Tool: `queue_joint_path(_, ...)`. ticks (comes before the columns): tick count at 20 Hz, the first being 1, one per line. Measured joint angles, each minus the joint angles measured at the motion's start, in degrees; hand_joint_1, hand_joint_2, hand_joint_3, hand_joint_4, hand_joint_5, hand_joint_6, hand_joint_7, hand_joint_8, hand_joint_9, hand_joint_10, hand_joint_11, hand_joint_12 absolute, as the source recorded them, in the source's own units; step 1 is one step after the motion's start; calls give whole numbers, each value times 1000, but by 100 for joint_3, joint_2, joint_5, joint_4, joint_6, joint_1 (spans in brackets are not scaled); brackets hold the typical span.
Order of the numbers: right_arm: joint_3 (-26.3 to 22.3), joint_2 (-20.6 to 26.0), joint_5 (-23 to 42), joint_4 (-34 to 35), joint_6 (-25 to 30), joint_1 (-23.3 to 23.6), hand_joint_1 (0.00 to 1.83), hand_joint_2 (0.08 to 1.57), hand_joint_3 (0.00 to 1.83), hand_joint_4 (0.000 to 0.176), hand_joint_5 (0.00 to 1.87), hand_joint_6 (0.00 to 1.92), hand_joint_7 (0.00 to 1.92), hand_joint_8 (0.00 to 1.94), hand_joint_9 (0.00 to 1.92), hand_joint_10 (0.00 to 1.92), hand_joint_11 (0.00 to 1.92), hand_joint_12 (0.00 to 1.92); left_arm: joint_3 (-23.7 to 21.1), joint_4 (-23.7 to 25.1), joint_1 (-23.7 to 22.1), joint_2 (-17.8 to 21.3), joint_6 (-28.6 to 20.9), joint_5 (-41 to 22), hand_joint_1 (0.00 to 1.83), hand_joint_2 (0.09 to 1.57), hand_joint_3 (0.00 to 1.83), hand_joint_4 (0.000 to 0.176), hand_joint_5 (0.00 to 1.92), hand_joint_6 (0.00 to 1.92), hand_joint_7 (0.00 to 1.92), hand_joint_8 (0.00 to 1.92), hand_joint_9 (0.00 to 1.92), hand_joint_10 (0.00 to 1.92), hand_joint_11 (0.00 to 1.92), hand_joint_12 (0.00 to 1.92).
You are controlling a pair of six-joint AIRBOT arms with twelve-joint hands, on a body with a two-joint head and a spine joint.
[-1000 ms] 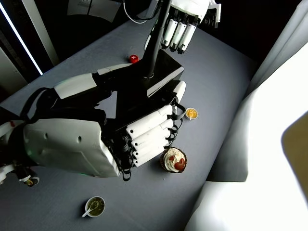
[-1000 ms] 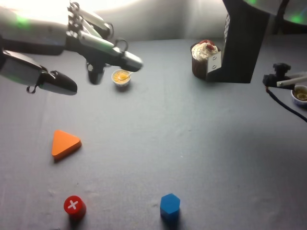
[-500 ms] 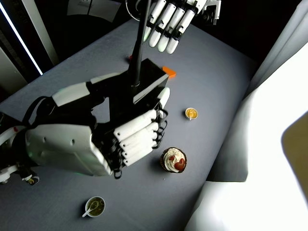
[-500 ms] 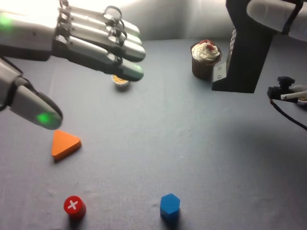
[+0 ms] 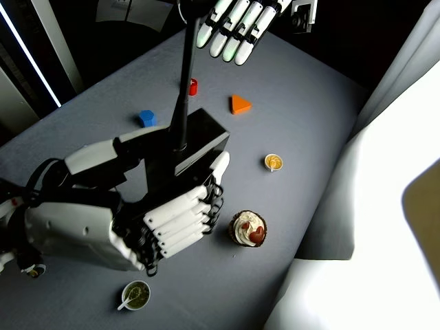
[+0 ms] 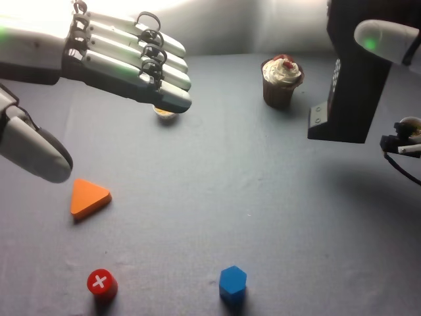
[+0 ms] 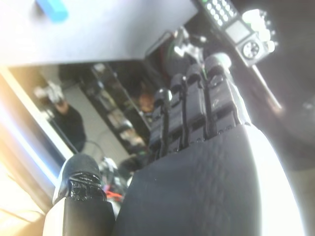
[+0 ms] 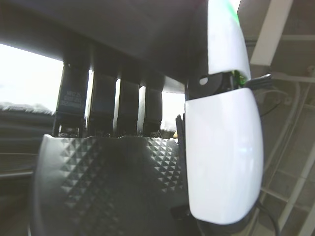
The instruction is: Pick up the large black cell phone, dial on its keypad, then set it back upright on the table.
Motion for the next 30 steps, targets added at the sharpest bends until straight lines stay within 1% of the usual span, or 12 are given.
queue_joint_path(2,72,-48,42,2,9,-90,1487,1115,1,0,949,791,885,1060,967,1095,797,1628,0,-105,-2,0,-424,7,0,1112,1,30,142,1,148,2,78,2,0,165)
queue_joint_path(3,98,-92,61,31,15,-153,1375,1139,0,0,921,895,859,1157,921,1306,864,1303,-7,-249,-2,0,-612,109,0,1121,2,22,139,0,149,1,83,2,0,150)
queue_joint_path(5,149,-162,98,66,17,-223,1371,1139,3,0,895,926,863,1167,933,1290,901,1226,31,-496,-2,-13,-721,291,0,1133,1,20,146,0,153,0,99,0,0,239)
queue_joint_path(7,208,-227,129,85,26,-267,1368,1150,0,0,881,935,852,1186,909,1339,887,1264,85,-579,-7,-22,-758,481,0,1133,1,18,135,0,142,0,97,0,0,244)
queue_joint_path(9,240,-284,210,109,33,-308,1376,1125,0,0,879,973,933,1024,971,1252,913,1248,79,-546,20,-24,-763,623,0,1144,2,20,132,4,161,2,125,3,0,383)
queue_joint_path(10,271,-328,238,127,35,-319,1374,1130,1,0,888,960,911,1043,949,1300,884,1285,28,-570,74,-17,-769,695,0,1153,4,17,141,5,166,2,132,4,0,435)
queue_joint_path(12,308,-396,306,125,37,-369,1370,1141,2,0,884,939,894,1101,911,1355,849,1341,-79,-553,105,-20,-789,765,0,1154,1,20,141,2,135,1,115,1,0,328)
queue_joint_path(15,343,-435,286,105,136,-380,1372,1136,0,0,863,986,913,1036,950,1309,899,1325,-188,-629,192,-7,-831,942,0,1157,1,21,143,2,151,2,121,1,0,279)
queue_joint_path(20,452,-435,354,-197,326,-599,1371,1138,1,0,850,1007,894,1066,958,1288,914,1295,-232,-804,201,-7,-850,1073,0,1157,0,23,132,0,139,0,113,1,0,294)
queue_joint_path(21,490,-435,378,-278,358,-629,1374,1130,0,0,869,980,908,1049,976,1254,925,1282,-232,-802,201,-7,-894,1154,0,1158,1,23,129,0,137,0,108,2,0,233)
queue_joint_path(24,597,-466,542,-247,378,-734,1376,1123,0,0,877,1002,926,988,994,1226,954,1249,-232,-726,201,-7,-1001,1276,0,1157,1,24,151,4,157,3,131,5,0,241)
queue_joint_path(30,645,-573,754,-59,382,-857,1376,1123,0,0,861,1022,927,1012,995,1205,925,1237,-470,-1060,415,122,-1032,1250,0,1158,0,19,126,1,130,1,92,2,0,182)
